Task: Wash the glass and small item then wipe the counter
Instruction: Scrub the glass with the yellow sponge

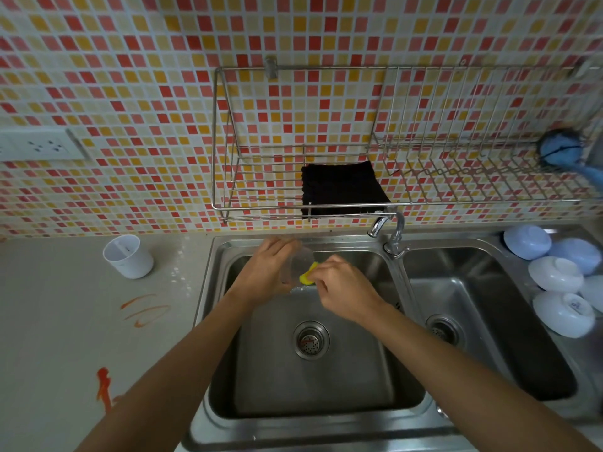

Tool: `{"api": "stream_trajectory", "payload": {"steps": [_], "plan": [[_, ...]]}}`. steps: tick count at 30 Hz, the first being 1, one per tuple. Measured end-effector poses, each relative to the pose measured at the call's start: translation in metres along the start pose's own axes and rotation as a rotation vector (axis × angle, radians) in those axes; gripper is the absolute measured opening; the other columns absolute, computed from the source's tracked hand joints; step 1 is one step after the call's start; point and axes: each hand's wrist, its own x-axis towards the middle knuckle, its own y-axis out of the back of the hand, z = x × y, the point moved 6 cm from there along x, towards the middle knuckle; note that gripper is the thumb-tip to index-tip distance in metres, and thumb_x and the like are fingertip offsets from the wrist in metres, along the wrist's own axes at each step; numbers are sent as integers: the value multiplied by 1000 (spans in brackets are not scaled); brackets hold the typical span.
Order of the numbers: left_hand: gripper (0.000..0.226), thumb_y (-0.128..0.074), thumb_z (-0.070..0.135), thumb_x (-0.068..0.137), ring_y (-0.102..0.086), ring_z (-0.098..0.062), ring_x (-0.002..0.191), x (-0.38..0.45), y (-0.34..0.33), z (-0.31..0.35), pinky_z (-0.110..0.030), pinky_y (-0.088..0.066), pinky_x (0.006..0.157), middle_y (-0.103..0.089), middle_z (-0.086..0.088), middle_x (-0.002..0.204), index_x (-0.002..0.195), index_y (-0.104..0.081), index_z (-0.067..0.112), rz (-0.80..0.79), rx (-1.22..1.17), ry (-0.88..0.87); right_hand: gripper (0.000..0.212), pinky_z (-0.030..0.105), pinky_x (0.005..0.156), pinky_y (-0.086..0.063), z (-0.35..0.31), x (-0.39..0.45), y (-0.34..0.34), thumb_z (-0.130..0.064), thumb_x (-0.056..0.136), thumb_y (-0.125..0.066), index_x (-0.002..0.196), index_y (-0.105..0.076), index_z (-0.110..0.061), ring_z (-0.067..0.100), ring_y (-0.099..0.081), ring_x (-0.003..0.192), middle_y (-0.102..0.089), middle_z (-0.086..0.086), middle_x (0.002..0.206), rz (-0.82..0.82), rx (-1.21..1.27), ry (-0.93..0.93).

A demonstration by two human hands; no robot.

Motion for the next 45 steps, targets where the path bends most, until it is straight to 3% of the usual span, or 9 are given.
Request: {"api": "stream_trajectory", "payload": {"steps": [4,7,13,23,26,30,33,36,45], "plan": [[82,-83,37,66,-43,-19,126,-10,-3,-14,-34,-49,93,-53,2,134,136,-45,21,0,-87,127,20,16,67,-47,21,-2,20,-11,88,-62,103,-73,-19,2,-60,71,-71,-9,89,128,386,-294],[84,-83,39,66,-40,-18,128,-14,0,-18,-32,-41,99,-52,3,136,138,-41,23,-2,-117,167,12,27,83,-52,32,-6,17,-18,88,-67,98,-71,-21,5,-64,88,-70,-9,95,127,522,-380],[83,-85,35,66,-39,-19,129,-19,14,-23,-39,-44,98,-48,2,139,135,-41,23,28,-174,245,19,29,74,-45,29,-13,11,-24,85,-69,75,-53,-24,4,-57,79,-61,-13,84,199,698,-456],[83,-84,36,68,-37,-20,133,-35,29,-24,-35,-35,104,-45,4,143,137,-40,25,13,-175,279,41,20,83,-42,3,-14,-2,-10,89,-59,129,-61,-21,14,-58,94,-62,4,112,28,348,-365],[83,-84,36,69,-36,-20,134,-40,31,-22,-36,-35,106,-45,4,144,138,-39,25,8,-155,289,29,16,82,-30,2,-14,-8,-8,88,-57,114,-69,-14,14,-50,97,-52,4,110,15,293,-378],[84,-83,37,70,-35,-20,135,-45,31,-21,-39,-32,110,-44,4,145,139,-38,27,-4,-159,284,8,30,71,-40,2,-11,-8,-9,90,-51,93,-58,-11,25,-61,87,-66,6,92,55,285,-421],[84,-83,37,69,-34,-20,136,-46,31,-22,-40,-31,110,-44,5,145,139,-36,28,-12,-180,286,14,35,68,-47,3,-9,-3,-7,92,-46,89,-59,-8,23,-61,77,-66,4,79,114,320,-459],[84,-82,36,70,-33,-21,136,-46,30,-22,-40,-31,110,-42,5,146,139,-35,31,-32,-190,299,18,32,62,-32,7,-8,-11,-4,93,-43,81,-55,-11,21,-52,71,-59,2,75,84,261,-479],[84,-82,38,70,-34,-19,135,-48,17,-29,-40,-36,107,-43,5,145,139,-35,30,-61,-208,323,17,32,66,-37,8,-13,-8,-3,95,-39,90,-51,-14,21,-54,80,-60,3,88,83,365,-450]]}}
